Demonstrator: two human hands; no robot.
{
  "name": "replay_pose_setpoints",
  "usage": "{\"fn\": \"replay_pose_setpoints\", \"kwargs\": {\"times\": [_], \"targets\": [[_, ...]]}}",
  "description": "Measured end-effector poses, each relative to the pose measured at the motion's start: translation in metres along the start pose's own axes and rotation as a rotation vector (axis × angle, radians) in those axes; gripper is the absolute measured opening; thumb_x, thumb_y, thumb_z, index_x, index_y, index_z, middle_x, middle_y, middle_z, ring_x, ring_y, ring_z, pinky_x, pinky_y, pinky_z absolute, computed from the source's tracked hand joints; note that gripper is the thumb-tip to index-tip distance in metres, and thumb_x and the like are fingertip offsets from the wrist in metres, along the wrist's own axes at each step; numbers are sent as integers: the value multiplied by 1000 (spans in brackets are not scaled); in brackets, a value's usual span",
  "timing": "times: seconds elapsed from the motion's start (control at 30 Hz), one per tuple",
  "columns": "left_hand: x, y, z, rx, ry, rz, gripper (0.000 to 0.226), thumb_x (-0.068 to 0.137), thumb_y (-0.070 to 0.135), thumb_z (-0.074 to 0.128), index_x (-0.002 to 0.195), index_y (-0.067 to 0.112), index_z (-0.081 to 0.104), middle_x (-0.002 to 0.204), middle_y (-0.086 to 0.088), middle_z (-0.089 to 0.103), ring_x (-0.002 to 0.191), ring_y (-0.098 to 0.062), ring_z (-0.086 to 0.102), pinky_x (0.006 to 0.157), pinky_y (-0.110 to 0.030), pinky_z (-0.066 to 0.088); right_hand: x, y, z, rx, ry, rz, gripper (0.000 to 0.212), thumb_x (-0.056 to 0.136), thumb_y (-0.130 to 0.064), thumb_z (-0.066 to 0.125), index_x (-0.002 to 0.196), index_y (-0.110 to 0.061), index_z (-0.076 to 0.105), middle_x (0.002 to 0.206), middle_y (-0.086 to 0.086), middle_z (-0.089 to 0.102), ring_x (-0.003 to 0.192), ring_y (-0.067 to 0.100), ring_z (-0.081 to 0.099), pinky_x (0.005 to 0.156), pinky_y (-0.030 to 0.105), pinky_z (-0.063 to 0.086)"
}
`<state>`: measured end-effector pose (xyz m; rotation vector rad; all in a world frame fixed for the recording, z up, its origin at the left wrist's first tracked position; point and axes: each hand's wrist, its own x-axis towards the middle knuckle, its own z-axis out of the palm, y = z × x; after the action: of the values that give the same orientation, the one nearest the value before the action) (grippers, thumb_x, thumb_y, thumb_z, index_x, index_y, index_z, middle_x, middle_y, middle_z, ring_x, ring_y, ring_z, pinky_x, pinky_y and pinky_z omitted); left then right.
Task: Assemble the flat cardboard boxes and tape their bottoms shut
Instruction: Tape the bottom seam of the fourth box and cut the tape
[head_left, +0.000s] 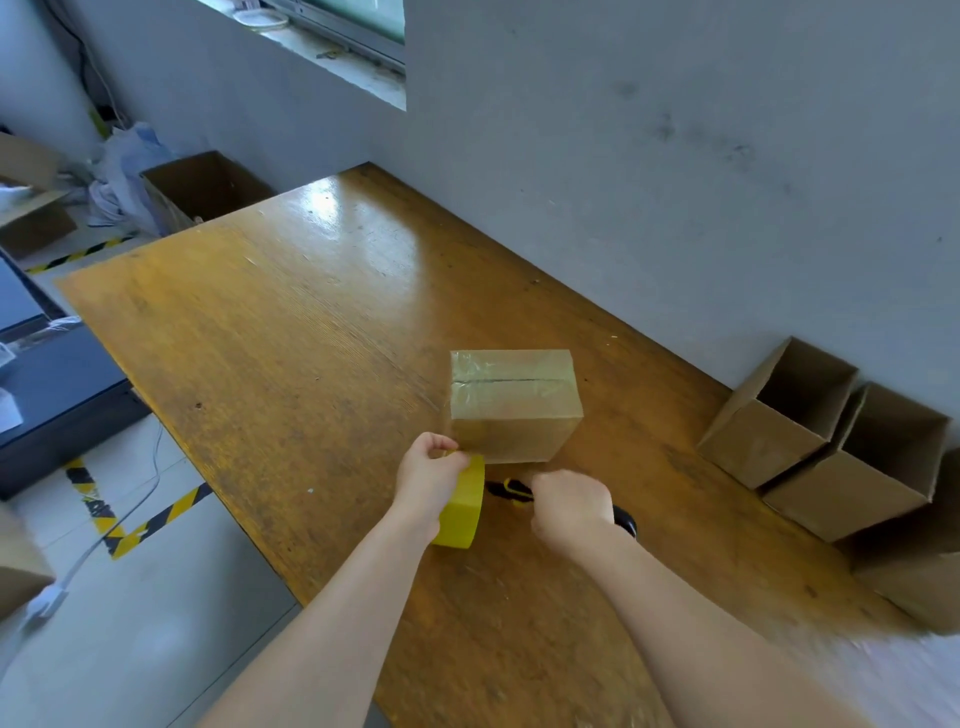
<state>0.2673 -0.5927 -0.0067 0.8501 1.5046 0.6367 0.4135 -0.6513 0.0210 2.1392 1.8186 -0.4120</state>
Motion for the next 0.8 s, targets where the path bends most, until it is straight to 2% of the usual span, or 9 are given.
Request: {"fn": "replay_pose_setpoints", "kwargs": {"times": [0.13,0.2,0.27,0.37,0.4,0.43,0.5,0.6,0.8], "targets": [[4,2,-2,29,-8,30,5,90,19,64,92,21,60,99,-7,63,83,-27,55,71,-38,45,-9,11,41,177,-266,-28,34,99,-33,48,133,-29,50,113,4,63,100,27,59,71,34,47],[5,3,-2,31,-13,29,5,90,18,64,91,21,60,97,-10,64,79,-27,54,69,-37,44,-10,12,49,114,-232,-26,40,97,-39,51,136,-30,48,122,4,59,113,27,54,84,37,46],[5,3,-3,33,-9,34,5,89,18,64,90,21,60,97,-12,65,80,-29,57,69,-39,46,-8,10,41,46,2,-63,45,89,-50,58,128,-27,55,121,4,56,118,28,49,92,39,42],[6,3,-3,20,-11,32,5,89,18,64,88,21,60,97,-12,67,84,-32,61,70,-40,50,4,-1,9,183,623,-164,31,79,-42,72,96,-17,65,93,3,59,90,27,57,73,36,46],[6,3,-3,25,-11,36,5,90,18,64,88,21,60,97,-11,67,85,-30,60,70,-40,49,9,-6,-2,197,783,-193,30,76,-38,76,93,-16,65,91,4,59,86,26,57,71,36,47],[6,3,-4,31,-14,38,4,90,18,64,89,21,60,98,-10,66,85,-28,59,71,-40,49,14,-12,-14,200,854,-213,32,74,-36,79,94,-16,65,94,5,61,89,27,58,74,37,48],[7,2,-4,34,-18,37,4,90,19,64,90,21,60,99,-7,65,89,-25,58,72,-39,48,28,-22,-30,173,829,-215,46,71,-38,82,108,-16,66,114,10,63,108,31,60,89,42,50],[7,3,-5,34,-10,42,4,90,19,63,90,22,60,101,-4,63,92,-23,56,72,-37,46,47,-30,-31,148,709,-222,66,73,-39,80,131,-16,58,139,12,55,132,32,48,105,47,40],[11,2,-7,41,-8,37,6,83,23,65,81,28,61,96,-4,69,97,-29,63,88,-51,54,64,-32,-11,82,740,-227,69,64,-30,87,126,-18,60,135,10,57,129,30,48,107,45,34]]}}
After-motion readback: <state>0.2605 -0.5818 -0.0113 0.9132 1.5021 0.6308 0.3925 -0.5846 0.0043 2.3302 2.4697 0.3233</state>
